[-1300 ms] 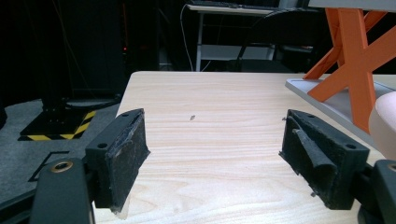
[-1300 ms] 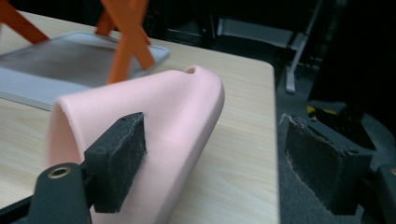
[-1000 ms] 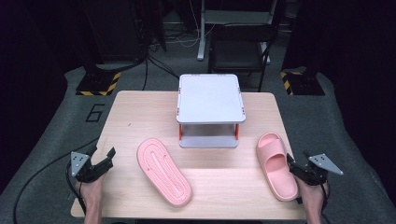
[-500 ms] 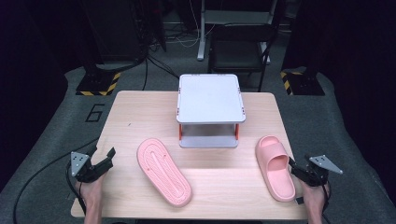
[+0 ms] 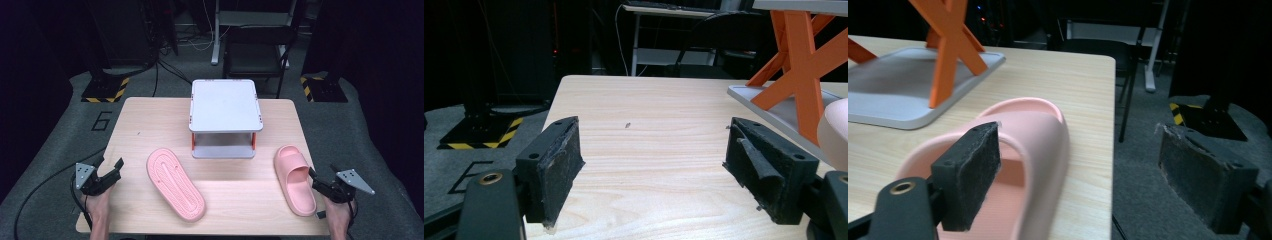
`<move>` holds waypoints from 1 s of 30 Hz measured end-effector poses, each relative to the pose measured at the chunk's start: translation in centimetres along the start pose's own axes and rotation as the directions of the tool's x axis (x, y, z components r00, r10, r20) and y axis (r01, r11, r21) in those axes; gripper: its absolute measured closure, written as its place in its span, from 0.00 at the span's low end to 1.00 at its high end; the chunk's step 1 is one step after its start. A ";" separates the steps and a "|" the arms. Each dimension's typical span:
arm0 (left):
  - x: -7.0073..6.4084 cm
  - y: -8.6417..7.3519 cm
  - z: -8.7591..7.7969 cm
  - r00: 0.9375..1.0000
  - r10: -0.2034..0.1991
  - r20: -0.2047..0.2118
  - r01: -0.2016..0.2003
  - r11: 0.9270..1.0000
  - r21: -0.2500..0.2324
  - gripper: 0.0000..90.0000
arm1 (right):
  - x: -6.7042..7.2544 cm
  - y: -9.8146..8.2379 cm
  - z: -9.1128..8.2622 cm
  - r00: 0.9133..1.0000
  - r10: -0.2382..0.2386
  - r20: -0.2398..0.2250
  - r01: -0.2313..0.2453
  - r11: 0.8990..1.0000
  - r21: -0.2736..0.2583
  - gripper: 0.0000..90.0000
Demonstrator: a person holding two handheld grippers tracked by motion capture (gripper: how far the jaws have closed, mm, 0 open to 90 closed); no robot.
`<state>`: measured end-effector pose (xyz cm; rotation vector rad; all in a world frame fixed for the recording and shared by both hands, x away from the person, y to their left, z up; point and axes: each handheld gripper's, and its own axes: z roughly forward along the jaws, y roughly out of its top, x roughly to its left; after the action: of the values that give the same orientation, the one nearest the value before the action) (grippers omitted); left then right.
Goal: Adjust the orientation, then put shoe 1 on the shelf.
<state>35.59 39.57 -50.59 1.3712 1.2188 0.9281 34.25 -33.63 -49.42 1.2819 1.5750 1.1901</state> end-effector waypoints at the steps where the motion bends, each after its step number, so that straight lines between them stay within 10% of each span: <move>1: 0.0 0.0 0.0 1.000 0.001 0.000 -0.001 1.000 0.000 0.25 | 0.1 0.0 -0.1 1.000 0.005 -0.005 -0.005 1.000 -0.003 0.17; 14: 0.1 0.0 -0.1 1.000 -0.006 -0.004 0.006 1.000 -0.004 0.25 | 0.0 0.0 -0.9 0.998 0.057 -0.040 -0.059 0.997 -0.055 0.17; 30: 0.3 -0.1 -0.1 1.000 -0.024 -0.003 0.024 1.000 -0.006 0.25 | 1.9 -0.4 0.6 0.988 -0.029 -0.151 0.038 0.997 0.061 0.29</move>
<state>35.49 39.89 -50.70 1.3483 1.2319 0.9165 34.31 -31.68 -49.99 1.2248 1.7485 1.2490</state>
